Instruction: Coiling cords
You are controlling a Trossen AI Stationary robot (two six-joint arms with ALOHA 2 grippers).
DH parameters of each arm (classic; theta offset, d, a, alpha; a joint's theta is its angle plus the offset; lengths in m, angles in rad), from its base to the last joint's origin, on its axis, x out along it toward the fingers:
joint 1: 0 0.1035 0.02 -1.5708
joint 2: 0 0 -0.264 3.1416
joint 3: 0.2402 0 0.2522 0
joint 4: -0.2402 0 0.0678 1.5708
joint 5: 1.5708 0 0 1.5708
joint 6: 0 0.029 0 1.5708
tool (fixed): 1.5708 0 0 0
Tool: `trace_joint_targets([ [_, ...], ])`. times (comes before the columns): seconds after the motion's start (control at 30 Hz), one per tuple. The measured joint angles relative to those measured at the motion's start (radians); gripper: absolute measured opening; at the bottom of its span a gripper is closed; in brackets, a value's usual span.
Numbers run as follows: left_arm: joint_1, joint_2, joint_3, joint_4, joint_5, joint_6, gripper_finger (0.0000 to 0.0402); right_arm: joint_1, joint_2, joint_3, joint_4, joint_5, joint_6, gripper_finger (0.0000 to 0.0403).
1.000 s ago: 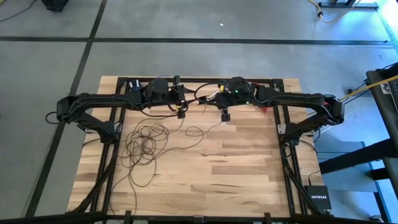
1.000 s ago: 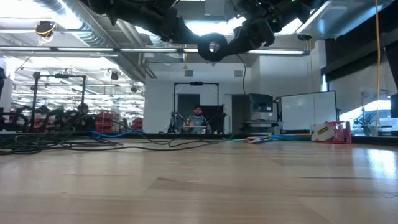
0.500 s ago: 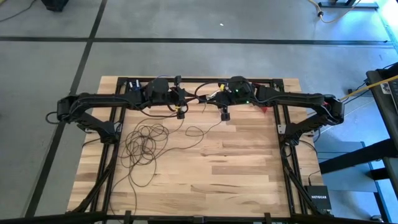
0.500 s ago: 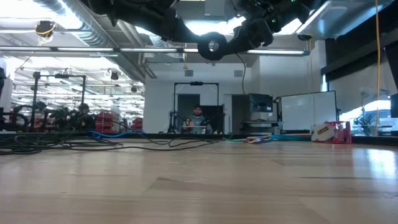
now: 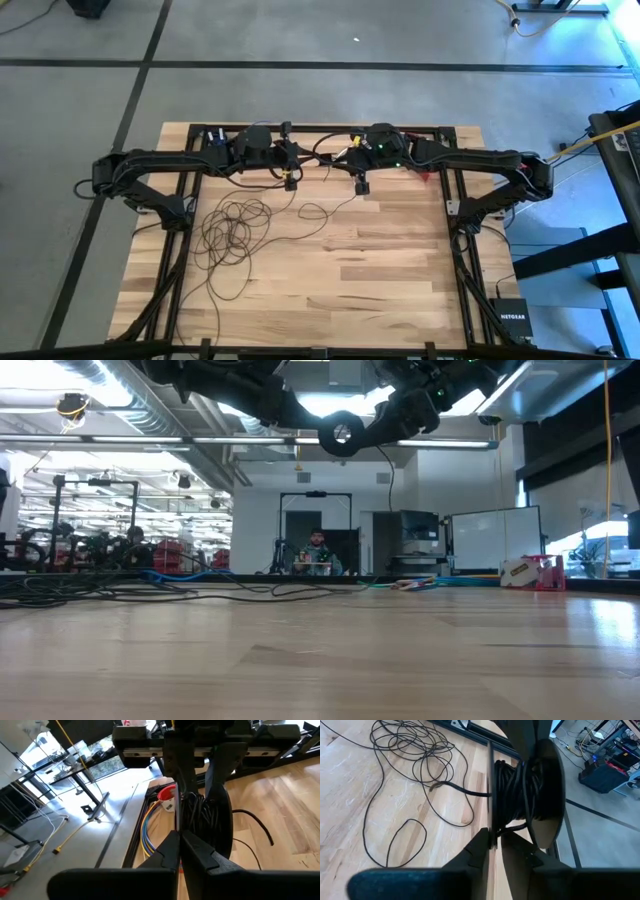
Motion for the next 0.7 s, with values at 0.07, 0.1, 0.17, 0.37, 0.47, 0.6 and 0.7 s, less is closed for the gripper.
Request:
trace_joint_targets([
  [0.07,0.000,0.000,0.000,0.000,0.000,0.004,0.0002,0.000,0.000,0.000,0.000,0.000,0.001,0.0056],
  [0.1,0.000,0.000,0.000,0.000,0.000,0.003,0.0002,0.000,0.000,0.000,0.000,0.000,0.007,0.0056],
  [0.17,0.000,0.000,0.000,0.000,0.000,0.003,0.0002,0.000,0.000,0.000,0.005,0.000,0.030,0.0057],
  [0.37,0.000,0.000,0.000,0.000,-0.006,0.003,0.0002,0.001,-0.026,0.000,0.017,0.050,0.044,0.0057],
  [0.47,0.001,-0.001,0.001,-0.001,-0.008,0.003,0.0002,0.001,-0.060,0.010,0.004,0.071,0.045,0.0058],
  [0.6,0.000,0.000,0.001,-0.005,-0.015,0.003,0.0002,0.001,-0.089,0.052,-0.054,0.071,0.075,0.0063],
  [0.7,0.000,0.000,0.001,-0.006,-0.016,0.003,0.0002,0.001,-0.090,0.071,-0.093,0.072,0.080,0.0087],
])
